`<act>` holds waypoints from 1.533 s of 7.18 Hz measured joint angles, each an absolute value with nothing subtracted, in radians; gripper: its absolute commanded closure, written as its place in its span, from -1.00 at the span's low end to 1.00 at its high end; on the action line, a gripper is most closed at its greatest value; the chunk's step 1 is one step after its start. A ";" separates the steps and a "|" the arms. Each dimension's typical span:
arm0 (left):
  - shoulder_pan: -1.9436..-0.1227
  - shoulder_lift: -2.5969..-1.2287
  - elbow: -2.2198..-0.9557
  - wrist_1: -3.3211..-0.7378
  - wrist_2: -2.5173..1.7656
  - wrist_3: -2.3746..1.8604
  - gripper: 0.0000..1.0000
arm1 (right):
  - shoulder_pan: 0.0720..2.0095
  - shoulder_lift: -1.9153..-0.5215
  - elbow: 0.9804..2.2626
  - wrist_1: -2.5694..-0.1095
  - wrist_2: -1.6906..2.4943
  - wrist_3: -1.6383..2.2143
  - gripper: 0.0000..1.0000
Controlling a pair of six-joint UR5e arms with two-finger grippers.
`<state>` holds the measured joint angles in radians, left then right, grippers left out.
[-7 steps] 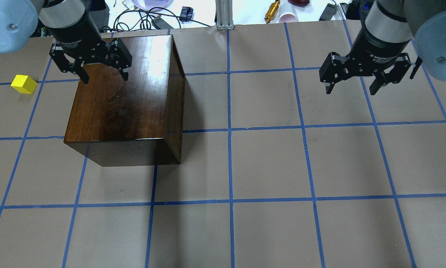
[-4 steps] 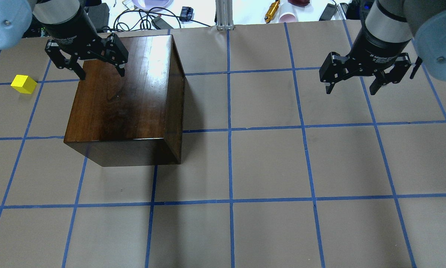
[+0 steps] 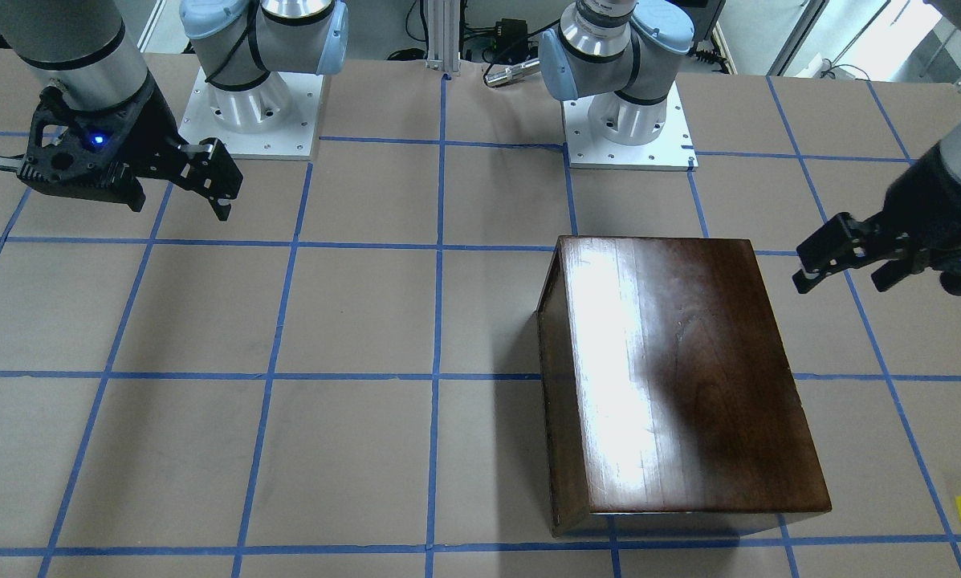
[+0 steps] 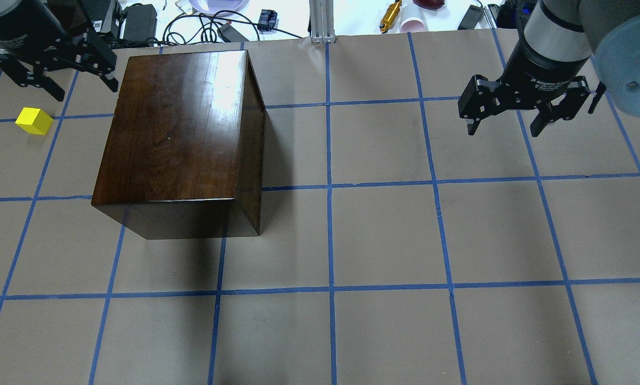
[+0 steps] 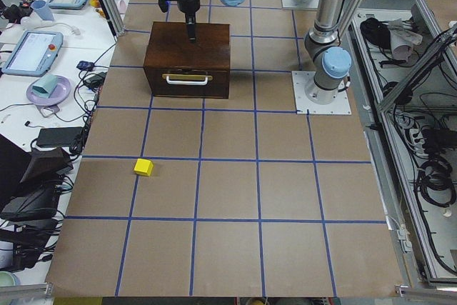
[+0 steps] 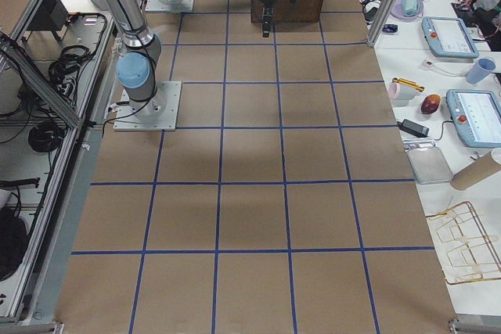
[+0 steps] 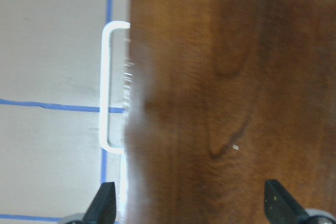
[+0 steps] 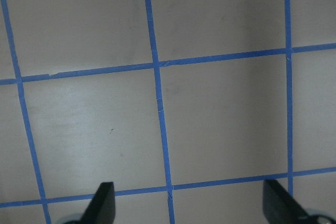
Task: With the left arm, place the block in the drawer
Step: 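Move the left gripper down beside the cabinet to the drawer handle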
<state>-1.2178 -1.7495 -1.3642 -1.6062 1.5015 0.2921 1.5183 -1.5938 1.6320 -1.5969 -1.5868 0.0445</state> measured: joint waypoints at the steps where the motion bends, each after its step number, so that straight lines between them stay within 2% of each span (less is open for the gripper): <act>1: -1.155 -1.766 -1.361 -1.604 1.483 0.379 -1.00 | 1.519 -1.594 1.632 -1.597 -1.587 0.044 -1.00; 4: -1.076 -1.861 -1.368 -1.548 1.434 0.547 -1.00 | 1.519 -1.594 1.631 -1.597 -1.586 0.044 -1.00; 7: -1.070 -1.957 -1.380 -1.509 1.374 0.593 -1.00 | 1.519 -1.594 1.631 -1.597 -1.586 0.044 -1.00; 11: -1.071 -2.020 -1.420 -1.497 1.316 0.613 -1.00 | 1.519 -1.594 1.631 -1.597 -1.586 0.044 -1.00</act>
